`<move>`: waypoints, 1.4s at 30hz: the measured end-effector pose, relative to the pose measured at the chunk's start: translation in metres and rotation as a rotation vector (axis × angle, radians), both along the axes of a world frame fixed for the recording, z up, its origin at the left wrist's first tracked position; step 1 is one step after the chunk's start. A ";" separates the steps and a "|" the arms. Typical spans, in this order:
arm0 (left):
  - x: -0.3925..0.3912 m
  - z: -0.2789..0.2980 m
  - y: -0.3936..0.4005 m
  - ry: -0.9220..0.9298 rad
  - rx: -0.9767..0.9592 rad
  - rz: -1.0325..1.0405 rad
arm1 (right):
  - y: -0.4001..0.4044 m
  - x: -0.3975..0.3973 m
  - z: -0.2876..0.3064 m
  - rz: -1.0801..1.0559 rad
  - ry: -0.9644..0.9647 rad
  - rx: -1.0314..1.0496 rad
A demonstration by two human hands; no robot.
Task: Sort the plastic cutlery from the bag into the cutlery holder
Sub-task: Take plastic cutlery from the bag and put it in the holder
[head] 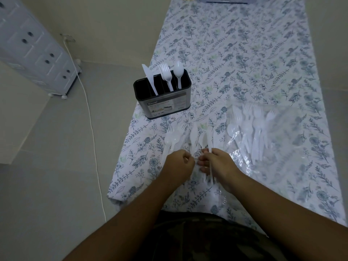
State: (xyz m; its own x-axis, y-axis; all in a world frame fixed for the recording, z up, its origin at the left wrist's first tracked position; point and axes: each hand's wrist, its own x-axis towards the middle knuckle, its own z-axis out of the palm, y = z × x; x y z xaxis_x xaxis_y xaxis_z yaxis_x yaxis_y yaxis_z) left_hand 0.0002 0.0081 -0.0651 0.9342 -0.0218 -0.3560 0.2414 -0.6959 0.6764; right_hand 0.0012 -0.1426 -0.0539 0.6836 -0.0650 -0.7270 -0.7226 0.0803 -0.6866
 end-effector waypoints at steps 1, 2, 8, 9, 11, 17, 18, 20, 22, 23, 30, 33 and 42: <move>-0.003 0.000 -0.002 0.007 -0.038 -0.021 | 0.000 0.000 0.000 0.011 -0.003 0.015; -0.006 0.000 -0.004 0.018 -0.073 -0.039 | 0.001 0.000 0.000 0.028 -0.002 0.034; -0.010 -0.001 -0.007 0.059 -0.131 -0.044 | 0.004 -0.003 0.003 0.061 -0.024 0.050; -0.011 -0.001 -0.007 0.075 -0.146 -0.024 | 0.004 -0.003 0.003 0.056 -0.025 0.056; -0.012 0.000 -0.008 0.113 -0.222 0.034 | 0.004 -0.003 0.005 0.039 -0.033 0.078; -0.016 0.012 -0.008 0.202 -0.466 0.190 | 0.004 -0.003 0.009 -0.042 -0.086 0.115; -0.016 0.013 -0.008 0.211 -0.495 0.216 | 0.004 -0.003 0.008 -0.046 -0.084 0.126; -0.016 0.013 -0.008 0.235 -0.536 0.254 | 0.003 -0.002 0.005 -0.066 -0.060 0.132; -0.016 0.011 -0.006 0.253 -0.547 0.276 | 0.003 -0.001 0.004 -0.112 -0.011 0.130; -0.017 0.010 -0.006 0.255 -0.545 0.284 | 0.003 0.000 0.003 -0.131 0.012 0.131; -0.019 0.008 -0.002 0.144 -0.340 0.071 | 0.005 0.001 0.004 -0.043 0.067 0.189; -0.018 0.009 0.006 -0.081 -0.071 -0.076 | 0.006 -0.002 0.001 0.012 0.060 0.106; 0.004 -0.008 0.046 0.036 0.206 0.200 | 0.006 -0.006 -0.002 0.088 0.072 0.065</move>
